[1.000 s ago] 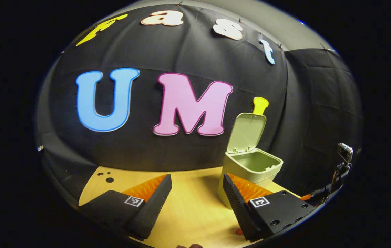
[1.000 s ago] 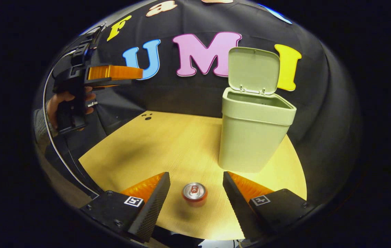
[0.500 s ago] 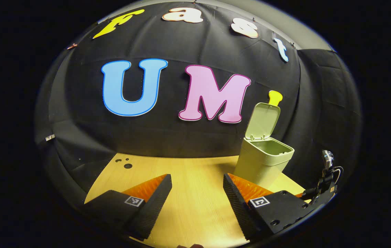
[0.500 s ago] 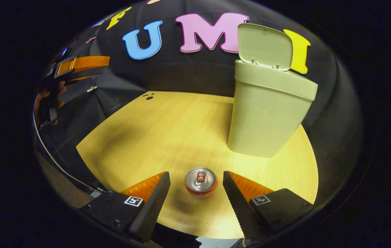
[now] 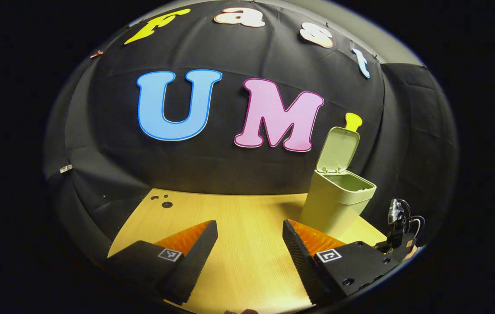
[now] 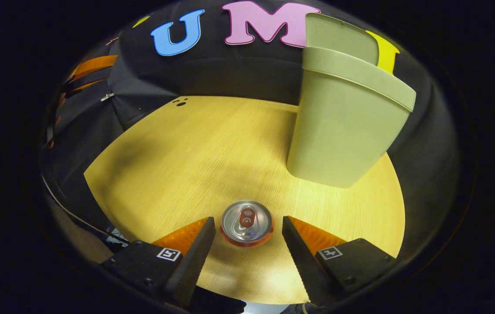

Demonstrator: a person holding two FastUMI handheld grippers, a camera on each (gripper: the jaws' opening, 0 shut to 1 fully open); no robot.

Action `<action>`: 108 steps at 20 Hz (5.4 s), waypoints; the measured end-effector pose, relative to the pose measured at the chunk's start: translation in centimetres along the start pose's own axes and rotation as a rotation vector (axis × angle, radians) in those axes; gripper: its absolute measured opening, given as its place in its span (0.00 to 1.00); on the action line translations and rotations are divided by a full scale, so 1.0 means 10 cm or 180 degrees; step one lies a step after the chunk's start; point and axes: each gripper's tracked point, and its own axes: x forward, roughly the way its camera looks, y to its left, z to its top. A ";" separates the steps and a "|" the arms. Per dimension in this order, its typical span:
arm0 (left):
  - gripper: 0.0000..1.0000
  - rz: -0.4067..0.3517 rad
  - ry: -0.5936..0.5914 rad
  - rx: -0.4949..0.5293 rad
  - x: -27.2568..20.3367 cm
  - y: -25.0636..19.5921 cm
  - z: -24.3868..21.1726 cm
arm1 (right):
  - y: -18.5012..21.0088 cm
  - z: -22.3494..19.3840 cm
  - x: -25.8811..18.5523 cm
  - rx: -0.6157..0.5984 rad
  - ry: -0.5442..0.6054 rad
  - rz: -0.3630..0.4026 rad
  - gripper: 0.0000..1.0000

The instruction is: Press the lid of the desktop garbage bin to open it, pick up the crumpled paper on the desktop and throw it into the bin, then pick up the pop can on the desktop and drop it into the bin, and finally close the garbage bin lid.

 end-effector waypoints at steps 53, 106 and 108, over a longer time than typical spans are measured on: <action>0.96 -0.0113 0.0119 0.0065 0.13 -0.21 -0.08 | -0.65 2.87 -1.42 0.0010 -0.1732 -0.0288 0.84; 0.96 -0.0072 0.0178 0.0048 0.19 -0.21 -0.15 | -1.76 3.70 -1.15 0.0369 -0.1984 -0.0847 0.98; 0.96 -0.0094 0.0175 0.0052 0.21 -0.25 -0.15 | -1.80 3.88 -1.30 0.0360 -0.2138 -0.0911 0.98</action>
